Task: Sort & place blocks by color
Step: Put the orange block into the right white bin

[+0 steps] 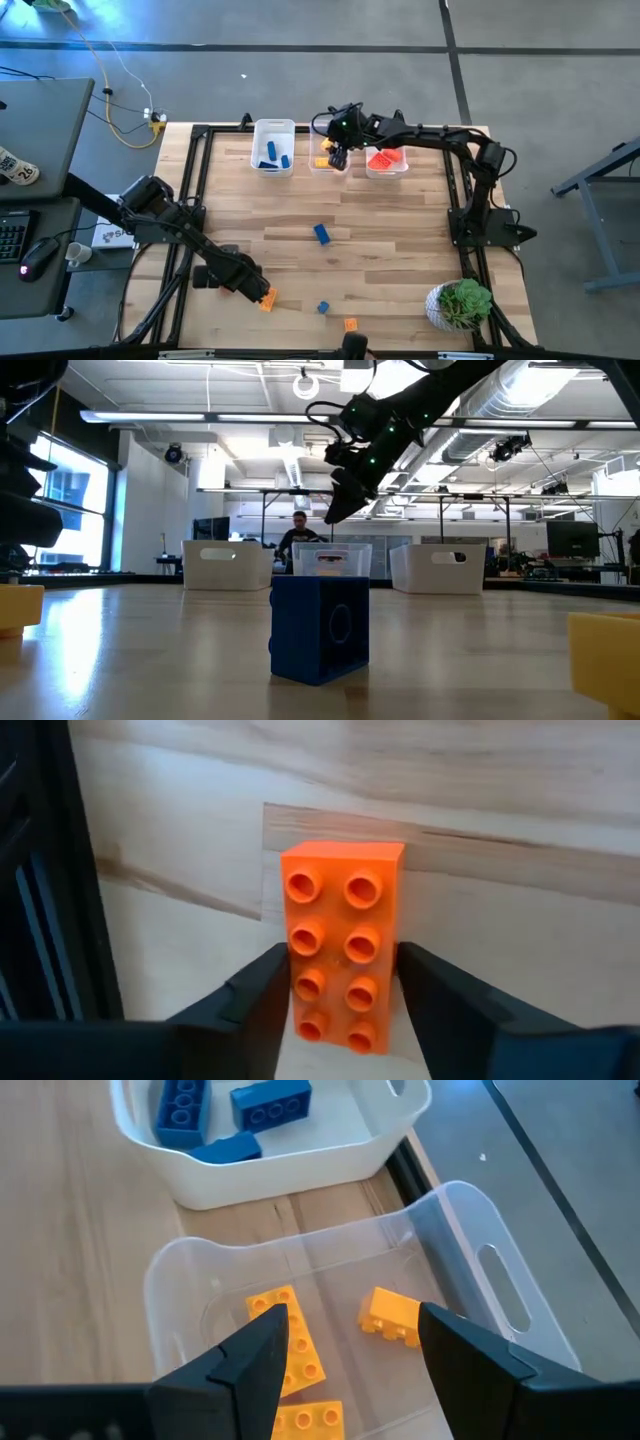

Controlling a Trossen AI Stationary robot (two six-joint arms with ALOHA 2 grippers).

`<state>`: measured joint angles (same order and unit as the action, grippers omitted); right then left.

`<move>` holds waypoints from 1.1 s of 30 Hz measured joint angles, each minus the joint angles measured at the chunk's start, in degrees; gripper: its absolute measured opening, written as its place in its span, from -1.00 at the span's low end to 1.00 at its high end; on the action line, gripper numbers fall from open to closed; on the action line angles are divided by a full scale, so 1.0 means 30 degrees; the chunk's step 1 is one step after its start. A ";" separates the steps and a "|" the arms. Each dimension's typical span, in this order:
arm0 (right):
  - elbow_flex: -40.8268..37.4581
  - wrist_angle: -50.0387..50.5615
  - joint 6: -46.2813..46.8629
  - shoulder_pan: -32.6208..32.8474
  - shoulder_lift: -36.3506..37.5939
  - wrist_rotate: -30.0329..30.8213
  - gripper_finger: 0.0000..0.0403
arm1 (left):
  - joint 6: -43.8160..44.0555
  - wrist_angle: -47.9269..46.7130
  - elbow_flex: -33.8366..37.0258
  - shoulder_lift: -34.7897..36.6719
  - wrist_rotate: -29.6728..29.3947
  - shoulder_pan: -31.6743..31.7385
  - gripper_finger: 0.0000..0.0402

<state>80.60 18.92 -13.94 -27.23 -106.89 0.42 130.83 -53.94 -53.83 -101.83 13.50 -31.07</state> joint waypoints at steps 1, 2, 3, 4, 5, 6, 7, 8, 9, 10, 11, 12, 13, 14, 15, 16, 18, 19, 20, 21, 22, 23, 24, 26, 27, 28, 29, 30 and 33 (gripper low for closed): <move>0.0000 0.0000 -0.0006 0.0093 0.0000 -0.0005 0.05 | -0.0365 -0.0032 0.0030 0.0003 0.0009 -0.0010 -0.23; 0.0000 0.0000 -0.0013 0.0170 0.0000 -0.0005 0.05 | -0.0754 -0.0066 0.0059 0.0031 0.0038 -0.0014 -0.31; 0.0000 0.0007 -0.0013 0.0263 0.0000 -0.0005 0.05 | -0.1193 -0.0116 0.0068 0.0040 0.0095 -0.0013 -0.39; 0.0000 0.0007 -0.0013 0.0361 0.0000 -0.0005 0.05 | -0.1730 -0.0188 0.0068 0.0070 0.0144 -0.0007 -0.47; 0.0000 0.0007 -0.0013 0.0470 0.0000 -0.0005 0.05 | -0.2229 -0.0214 0.0071 0.0182 0.0123 -0.0008 -0.50; 0.0000 0.0018 -0.0013 0.0588 0.0014 -0.0005 0.05 | -0.2751 -0.0216 0.0117 0.0346 -0.0020 -0.0030 -0.50; 0.0000 0.0069 -0.0013 0.0711 0.0073 -0.0003 0.05 | -0.3252 -0.0265 0.0134 0.0468 -0.0204 -0.0051 -0.50; 0.0000 0.0081 -0.0019 0.0867 0.0109 0.0004 0.05 | -0.3675 -0.0302 0.0148 0.0664 -0.0486 -0.0058 -0.50; 0.0000 0.0068 -0.0035 0.1007 0.0189 0.0001 0.05 | -0.4047 -0.0343 0.0177 0.0926 -0.0959 -0.0072 -0.50; 0.0000 0.0130 -0.0091 0.1160 0.0290 -0.0012 0.05 | -0.4434 -0.0421 0.0294 0.1286 -0.1756 -0.0086 -0.50; 0.0000 0.0184 -0.0193 0.1327 0.0407 -0.0036 0.05 | -0.4887 -0.0420 0.0422 0.1727 -0.2471 -0.0063 -0.50; 0.0000 0.0155 -0.0365 0.1493 0.0520 -0.0163 0.05 | -0.5268 -0.0149 0.0625 0.2275 -0.2939 -0.0020 -0.50; 0.0000 0.0164 -0.0489 0.1646 0.0654 -0.0371 0.05 | -0.5593 0.0206 0.0870 0.2871 -0.3468 0.0042 -0.50; 0.0000 0.0177 -0.0533 0.1804 0.0787 -0.0592 0.05 | -0.5883 0.0559 0.1202 0.3538 -0.3968 0.0110 -0.50; 0.0000 0.0130 -0.0525 0.1966 0.0918 -0.0878 0.05 | -0.6109 0.0844 0.1597 0.4249 -0.4345 0.0126 -0.50; 0.0000 0.0150 -0.0515 0.2089 0.1078 -0.1265 0.05 | -0.6371 0.1220 0.2009 0.4932 -0.4670 0.0141 -0.50; 0.0007 0.0173 -0.0496 0.2361 0.1345 -0.2248 0.05 | -0.6926 0.1811 0.2738 0.6374 -0.5459 0.0214 -0.50; 0.0007 0.0214 -0.0424 0.2467 0.1451 -0.2827 0.05 | -0.7210 0.2010 0.3087 0.7123 -0.5830 0.0257 -0.50; 0.0007 0.0216 -0.0240 0.2594 0.1559 -0.3424 0.05 | -0.7481 0.2107 0.3408 0.7813 -0.6154 0.0319 -0.50; 0.0007 0.0219 0.0134 0.2677 0.1676 -0.4086 0.05 | -0.7885 0.2200 0.3661 0.8429 -0.6436 0.0369 -0.50; 0.0007 0.0170 0.0513 0.2774 0.1762 -0.4805 0.05 | -0.8376 0.2240 0.3870 0.9083 -0.6583 0.0422 -0.50; 0.0007 0.0020 0.0856 0.2854 0.1841 -0.5579 0.05 | -0.8899 0.2253 0.4025 0.9780 -0.6768 0.0501 -0.50; 0.0007 -0.0008 0.1235 0.2916 0.1937 -0.6387 0.05 | -0.9482 0.2372 0.4153 1.0404 -0.6897 0.0573 -0.50; 0.0007 -0.0233 0.1740 0.3096 0.2038 -0.7750 0.05 | -1.0755 0.2561 0.4437 1.1633 -0.7131 0.0799 -0.50; 0.0007 -0.0467 0.2029 0.3201 0.2047 -0.8230 0.05 | -1.1451 0.2625 0.4524 1.2266 -0.7237 0.0951 -0.50; 0.0007 -0.0511 0.2211 0.3279 0.2086 -0.8654 0.05 | -1.2122 0.2730 0.4555 1.2837 -0.7335 0.1142 -0.50; 0.0007 -0.0563 0.2442 0.3393 0.2110 -0.9056 0.05 | -1.2780 0.2910 0.4556 1.3320 -0.7392 0.1340 -0.50; 0.0007 -0.0916 0.2584 0.3527 0.2127 -0.9336 0.05 | -1.3524 0.2973 0.4581 1.3840 -0.7398 0.1586 -0.50; 0.0007 -0.1572 0.2708 0.4031 0.2164 -1.0045 0.05 | -1.5817 0.3653 0.4586 1.5327 -0.7428 0.2434 -0.50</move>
<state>80.62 14.20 -5.82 -15.14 -100.40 -29.72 83.38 -42.98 -40.07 -55.85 -8.78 -23.77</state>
